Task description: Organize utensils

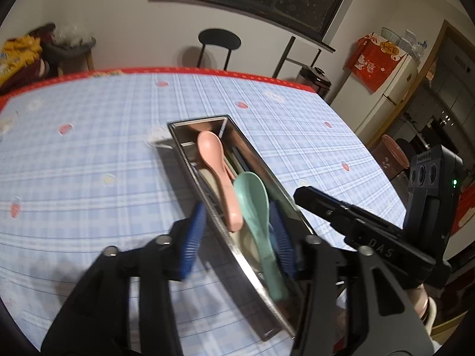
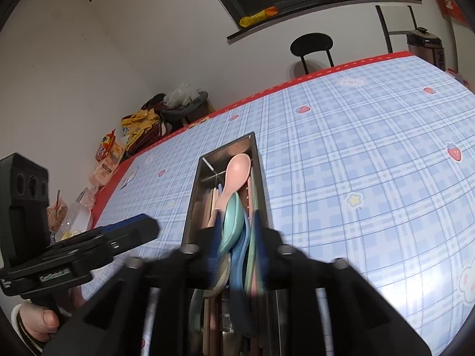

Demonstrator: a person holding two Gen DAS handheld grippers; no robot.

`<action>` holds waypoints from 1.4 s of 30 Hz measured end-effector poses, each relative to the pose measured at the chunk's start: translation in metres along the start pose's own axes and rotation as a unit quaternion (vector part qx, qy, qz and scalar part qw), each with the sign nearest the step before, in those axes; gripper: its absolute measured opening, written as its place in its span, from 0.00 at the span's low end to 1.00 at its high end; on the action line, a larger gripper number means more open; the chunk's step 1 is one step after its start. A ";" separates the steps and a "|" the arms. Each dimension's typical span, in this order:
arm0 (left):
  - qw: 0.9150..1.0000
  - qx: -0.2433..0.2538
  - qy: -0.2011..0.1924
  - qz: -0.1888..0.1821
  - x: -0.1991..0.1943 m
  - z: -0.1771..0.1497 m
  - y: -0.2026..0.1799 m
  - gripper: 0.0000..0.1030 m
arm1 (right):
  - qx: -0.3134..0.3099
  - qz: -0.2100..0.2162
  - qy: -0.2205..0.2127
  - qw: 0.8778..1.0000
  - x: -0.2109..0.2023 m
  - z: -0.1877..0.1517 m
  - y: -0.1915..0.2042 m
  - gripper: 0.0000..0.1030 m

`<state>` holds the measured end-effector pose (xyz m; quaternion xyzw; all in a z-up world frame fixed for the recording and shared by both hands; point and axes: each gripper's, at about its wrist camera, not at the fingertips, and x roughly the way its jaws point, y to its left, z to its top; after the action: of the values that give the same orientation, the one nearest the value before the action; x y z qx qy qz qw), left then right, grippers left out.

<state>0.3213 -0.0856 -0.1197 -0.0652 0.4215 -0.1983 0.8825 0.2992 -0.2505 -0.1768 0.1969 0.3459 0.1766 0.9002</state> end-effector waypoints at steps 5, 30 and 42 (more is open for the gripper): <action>0.999 0.011 -0.028 0.025 -0.024 -0.004 0.006 0.80 | -0.004 -0.016 -0.029 0.999 -0.010 0.002 0.001 0.76; 0.958 0.077 -0.208 0.180 -0.213 -0.058 0.017 0.94 | -0.157 -0.205 -0.164 0.952 -0.163 -0.031 0.109 0.94; 0.947 0.073 -0.253 0.186 -0.262 -0.084 0.010 0.94 | -0.186 -0.227 -0.182 0.939 -0.202 -0.053 0.149 0.94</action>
<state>0.1112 0.0338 0.0118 0.0311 0.1737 -0.0381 0.9836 0.0944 -0.2022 -0.0302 -0.0288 0.1729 -0.0099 0.9845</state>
